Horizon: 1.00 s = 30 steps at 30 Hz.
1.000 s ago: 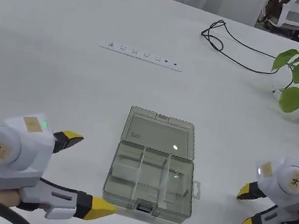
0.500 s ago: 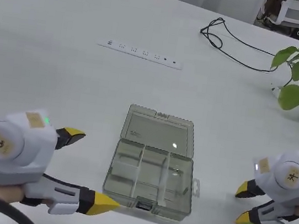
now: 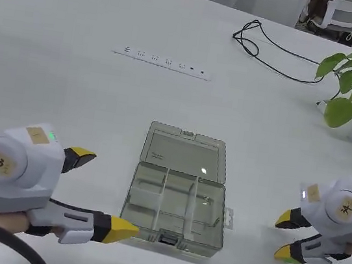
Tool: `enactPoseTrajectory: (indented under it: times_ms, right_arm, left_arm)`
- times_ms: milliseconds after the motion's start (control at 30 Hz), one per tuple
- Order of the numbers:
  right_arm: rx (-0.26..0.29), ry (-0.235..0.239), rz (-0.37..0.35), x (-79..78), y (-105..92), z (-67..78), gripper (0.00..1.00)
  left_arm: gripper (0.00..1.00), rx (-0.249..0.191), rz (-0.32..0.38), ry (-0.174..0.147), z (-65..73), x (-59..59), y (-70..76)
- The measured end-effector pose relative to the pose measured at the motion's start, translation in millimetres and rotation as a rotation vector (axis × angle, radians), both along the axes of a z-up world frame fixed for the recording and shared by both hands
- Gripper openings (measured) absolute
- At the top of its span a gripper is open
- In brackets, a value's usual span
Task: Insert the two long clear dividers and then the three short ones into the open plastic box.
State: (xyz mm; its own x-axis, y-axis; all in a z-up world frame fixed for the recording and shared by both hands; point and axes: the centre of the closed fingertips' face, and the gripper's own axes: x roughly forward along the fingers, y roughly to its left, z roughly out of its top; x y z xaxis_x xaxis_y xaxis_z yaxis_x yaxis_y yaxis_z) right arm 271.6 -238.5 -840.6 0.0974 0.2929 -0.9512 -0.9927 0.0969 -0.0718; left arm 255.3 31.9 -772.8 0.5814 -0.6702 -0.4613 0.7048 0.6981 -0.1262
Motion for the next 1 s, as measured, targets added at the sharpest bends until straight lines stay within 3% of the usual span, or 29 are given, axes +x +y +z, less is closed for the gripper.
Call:
enactPoseTrajectory:
  times_ms: [300,400,533,700,833,1000]
  right_arm:
    - [0.062,-0.071,0.009,1.5,19.6,21.9,0.33]
    - [0.082,-0.111,0.022,3.6,29.7,31.7,0.33]
    - [0.110,-0.163,0.031,7.9,42.7,44.7,0.33]
    - [0.151,-0.232,0.056,11.6,64.4,64.0,0.33]
    - [0.158,-0.284,0.092,12.9,78.0,74.8,0.33]
    - [0.167,-0.343,0.133,11.5,94.7,87.1,0.33]
  left_arm:
    - [0.88,-0.035,0.050,0.040,1.2,6.6,-2.2]
    - [0.88,-0.050,0.054,0.033,4.7,9.7,-4.1]
    - [0.87,-0.066,0.050,0.048,8.7,12.5,-7.9]
    - [0.82,-0.114,0.047,0.081,19.1,15.3,-19.6]
    - [0.81,-0.152,0.049,0.077,27.2,20.8,-32.2]
    - [0.74,-0.205,0.043,0.124,30.7,20.8,-51.6]
